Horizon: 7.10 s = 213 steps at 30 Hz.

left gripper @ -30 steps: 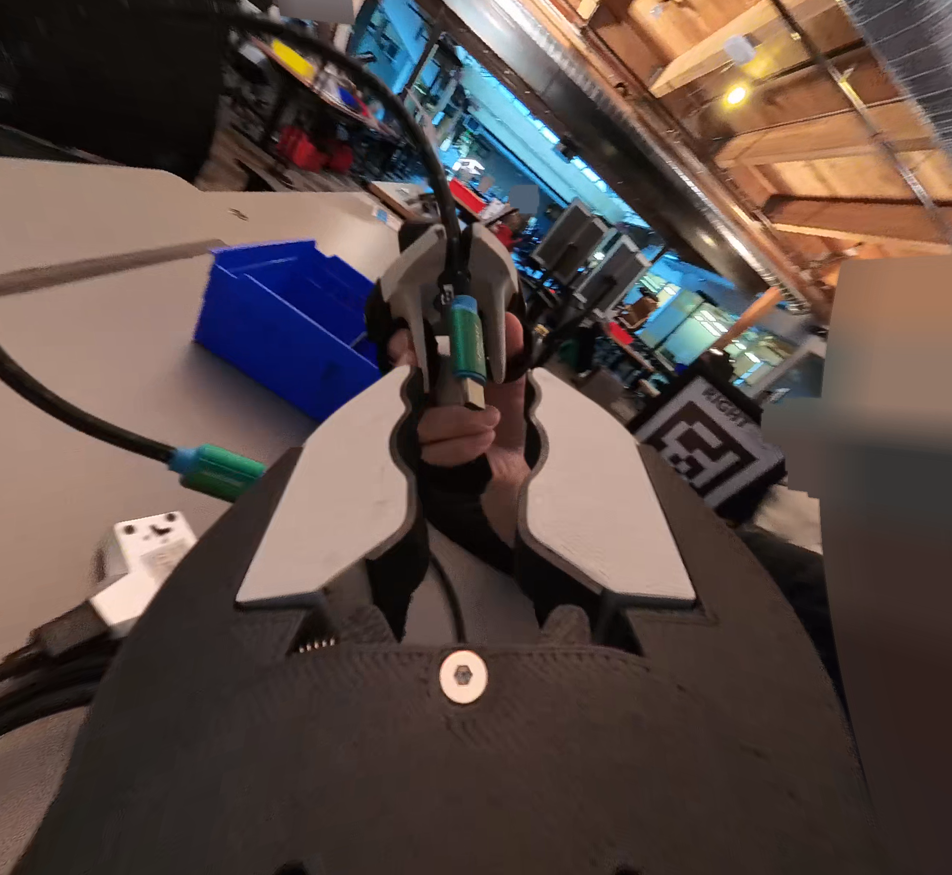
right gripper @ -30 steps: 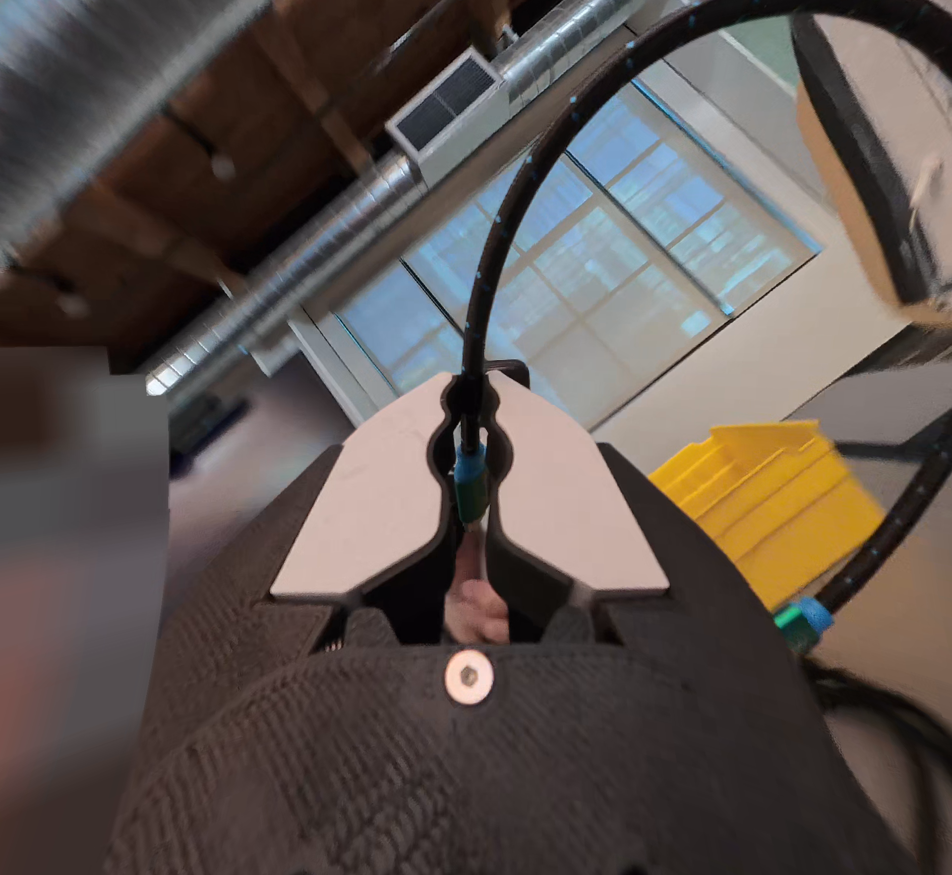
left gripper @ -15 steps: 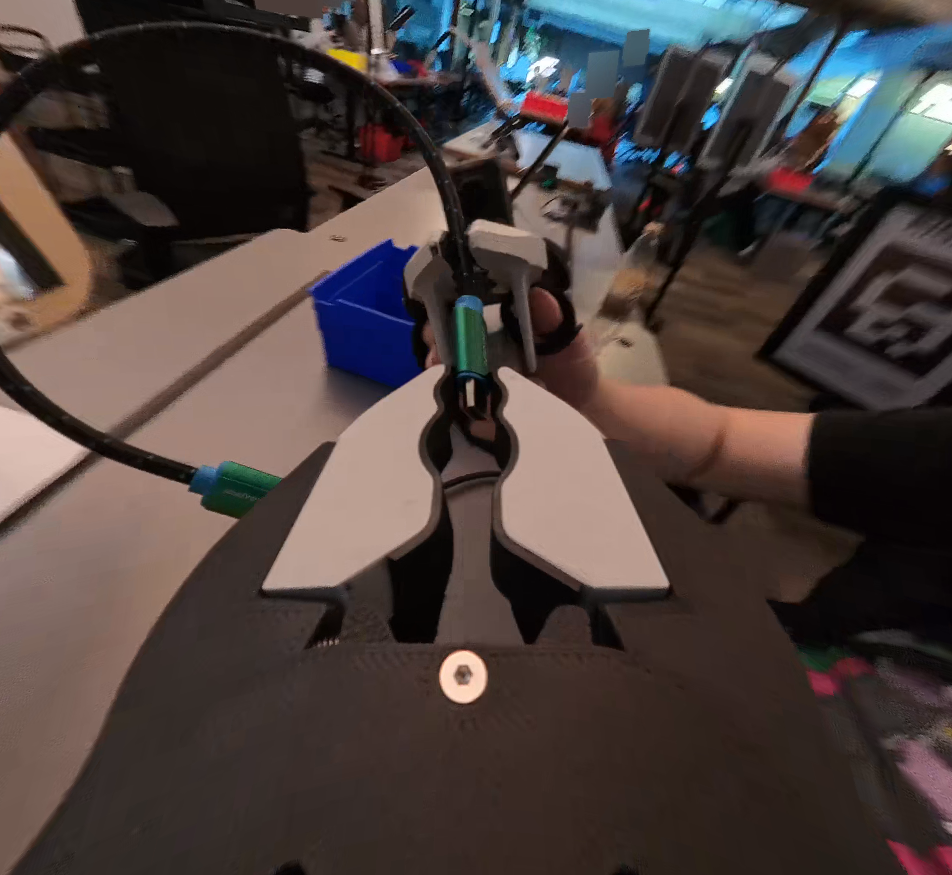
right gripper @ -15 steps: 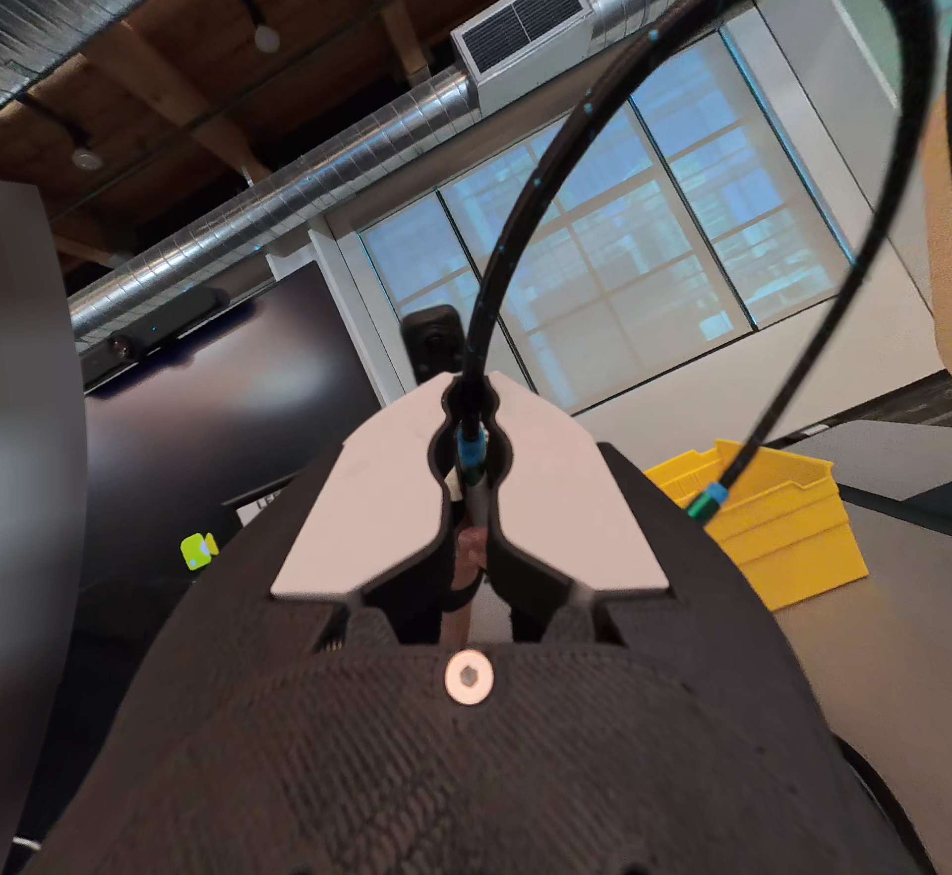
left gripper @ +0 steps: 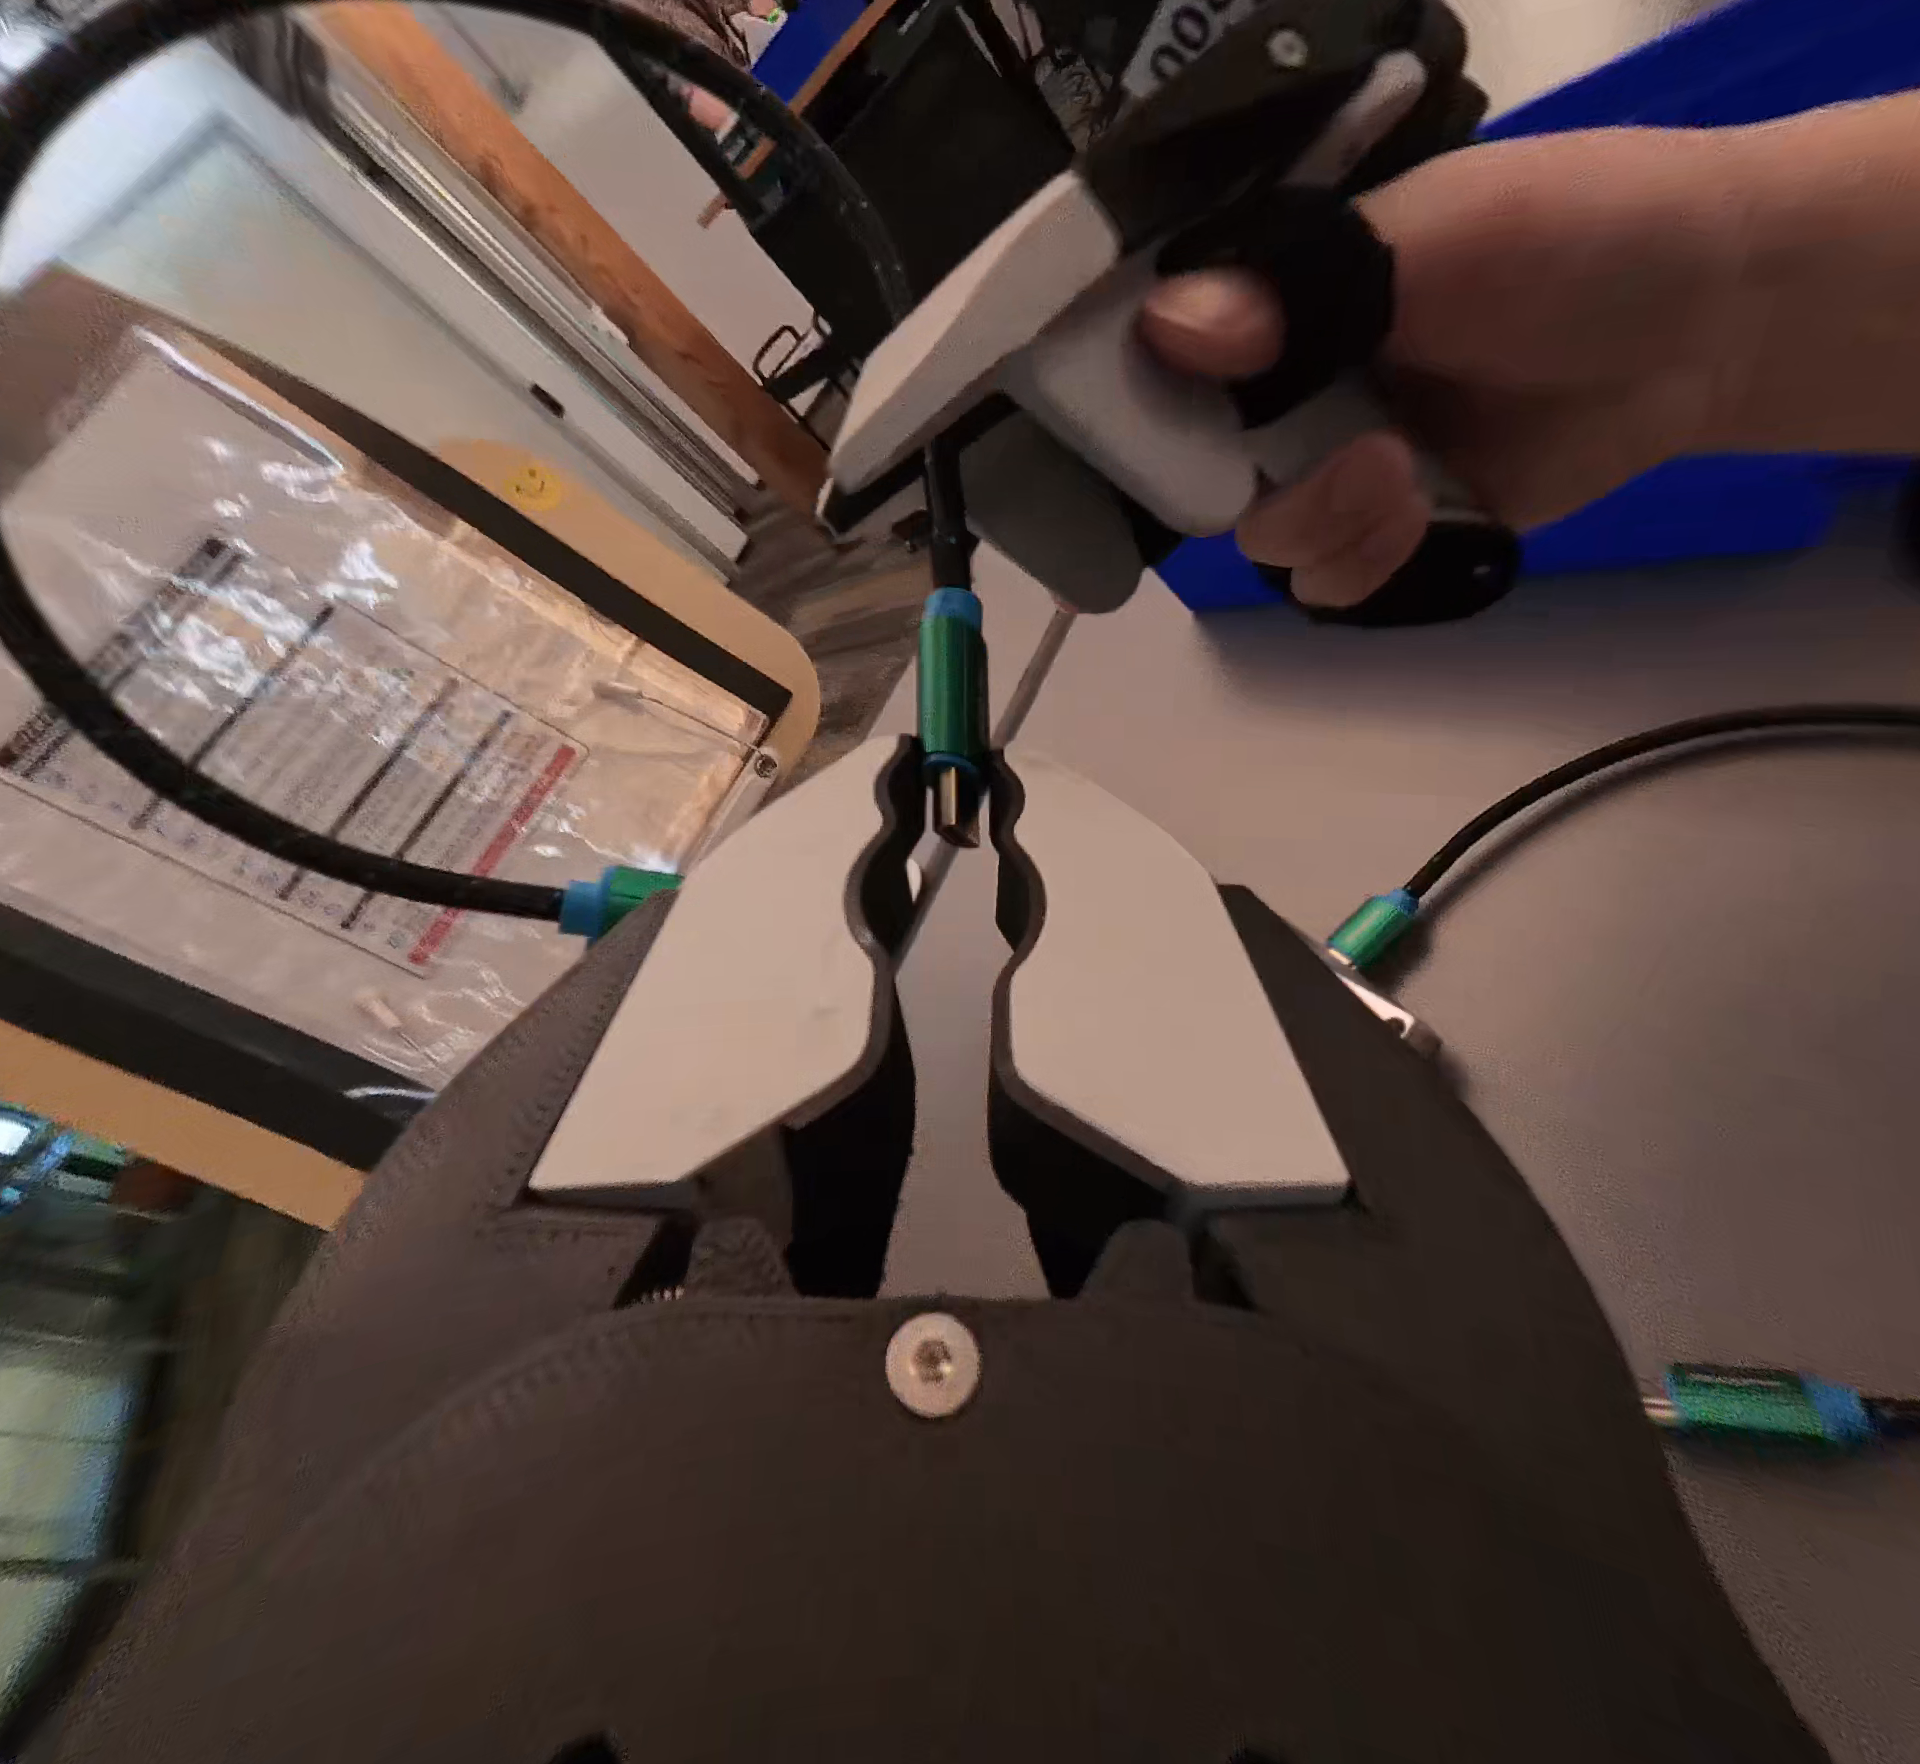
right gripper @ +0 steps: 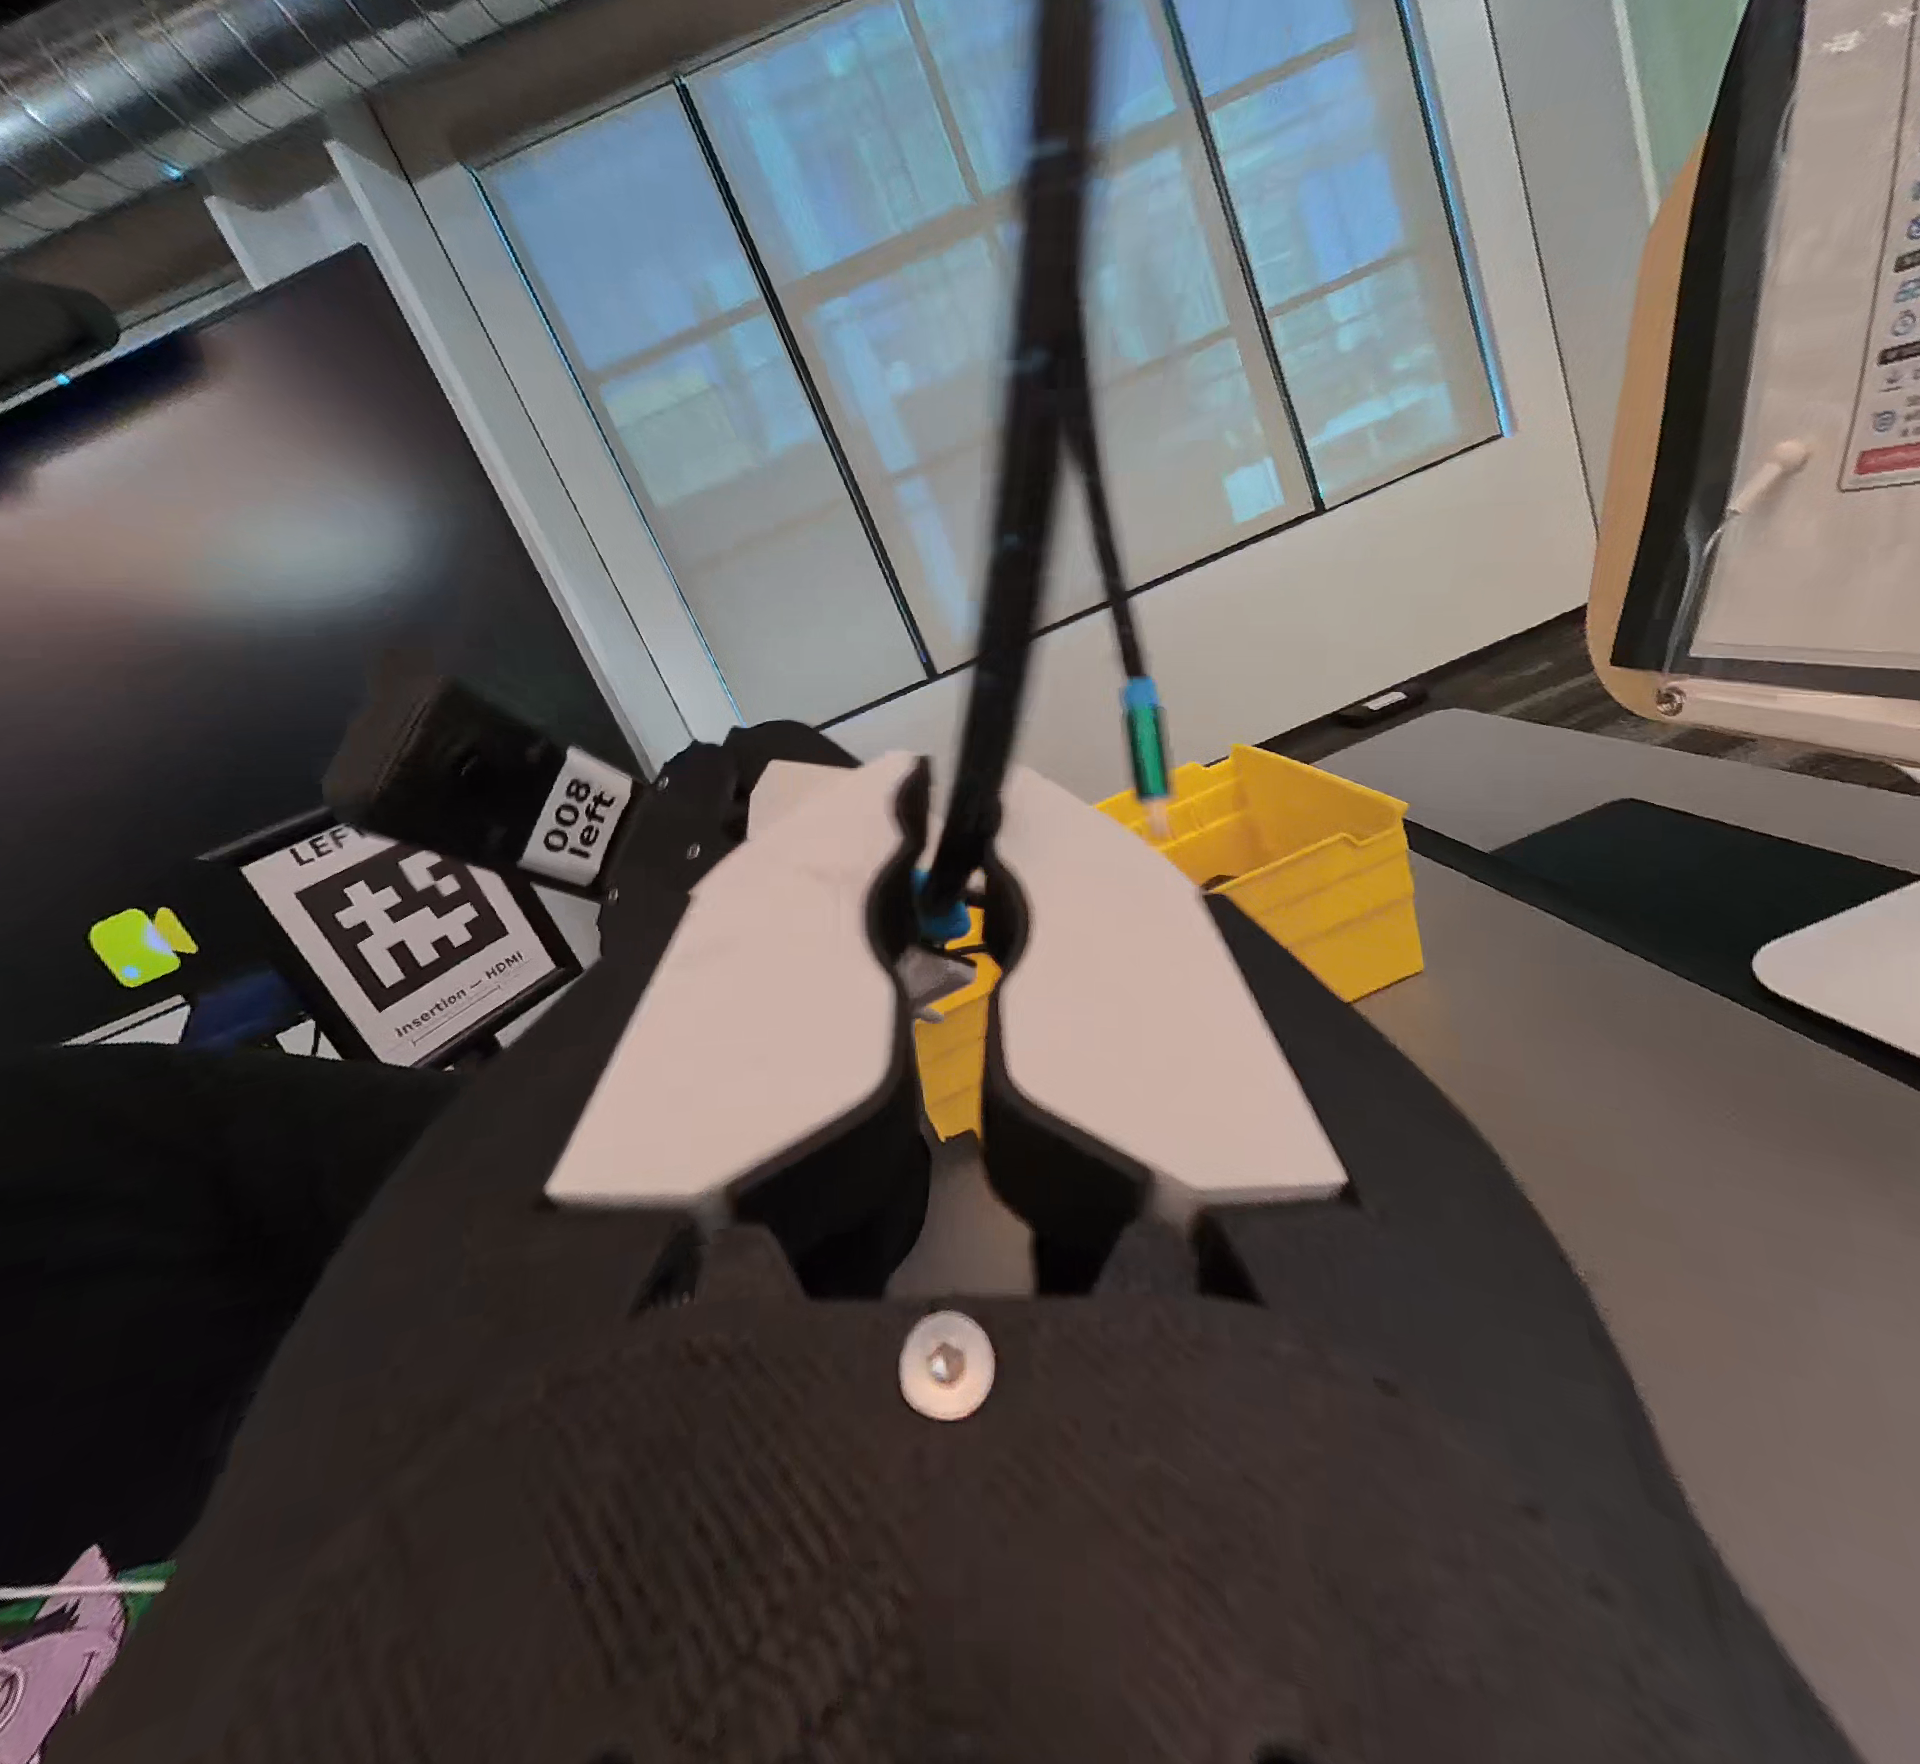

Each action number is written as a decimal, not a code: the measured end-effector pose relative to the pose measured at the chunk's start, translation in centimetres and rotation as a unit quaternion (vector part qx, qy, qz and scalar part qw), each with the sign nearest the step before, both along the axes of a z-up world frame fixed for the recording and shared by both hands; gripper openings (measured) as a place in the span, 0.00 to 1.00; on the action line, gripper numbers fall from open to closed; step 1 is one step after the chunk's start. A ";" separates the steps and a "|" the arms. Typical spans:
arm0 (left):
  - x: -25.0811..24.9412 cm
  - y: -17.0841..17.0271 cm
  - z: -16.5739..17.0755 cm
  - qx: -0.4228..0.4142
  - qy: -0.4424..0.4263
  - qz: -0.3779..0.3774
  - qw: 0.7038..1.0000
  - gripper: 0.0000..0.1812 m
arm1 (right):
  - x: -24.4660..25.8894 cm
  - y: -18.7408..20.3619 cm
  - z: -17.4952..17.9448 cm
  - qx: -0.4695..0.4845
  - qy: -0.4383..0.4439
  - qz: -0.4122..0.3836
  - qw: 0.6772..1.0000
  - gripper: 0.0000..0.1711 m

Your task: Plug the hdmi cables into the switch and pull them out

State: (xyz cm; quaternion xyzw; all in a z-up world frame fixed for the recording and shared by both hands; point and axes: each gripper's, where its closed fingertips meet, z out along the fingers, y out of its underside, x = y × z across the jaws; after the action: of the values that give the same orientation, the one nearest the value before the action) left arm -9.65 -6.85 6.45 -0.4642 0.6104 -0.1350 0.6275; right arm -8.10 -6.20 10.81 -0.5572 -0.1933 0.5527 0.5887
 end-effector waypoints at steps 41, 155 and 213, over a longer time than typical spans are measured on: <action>-1.8 0.0 2.1 0.352 0.059 0.085 0.930 0.06 | -2.0 -2.7 -0.1 0.003 0.045 0.173 0.984 0.19; -0.3 -1.8 -4.2 -0.051 0.109 -0.051 0.991 0.25 | 8.7 -6.5 6.2 0.263 -0.185 -0.134 0.937 0.07; 2.5 2.3 -19.3 -0.025 0.329 0.047 0.943 0.11 | 8.8 -1.6 1.3 0.146 -0.207 -0.116 0.960 0.07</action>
State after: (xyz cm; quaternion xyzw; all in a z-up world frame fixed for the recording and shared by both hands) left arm -7.17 -4.58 -12.81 -0.5263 0.7568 0.0400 0.3855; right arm 0.71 -7.78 12.09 -0.5860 -0.3242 0.3188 0.6708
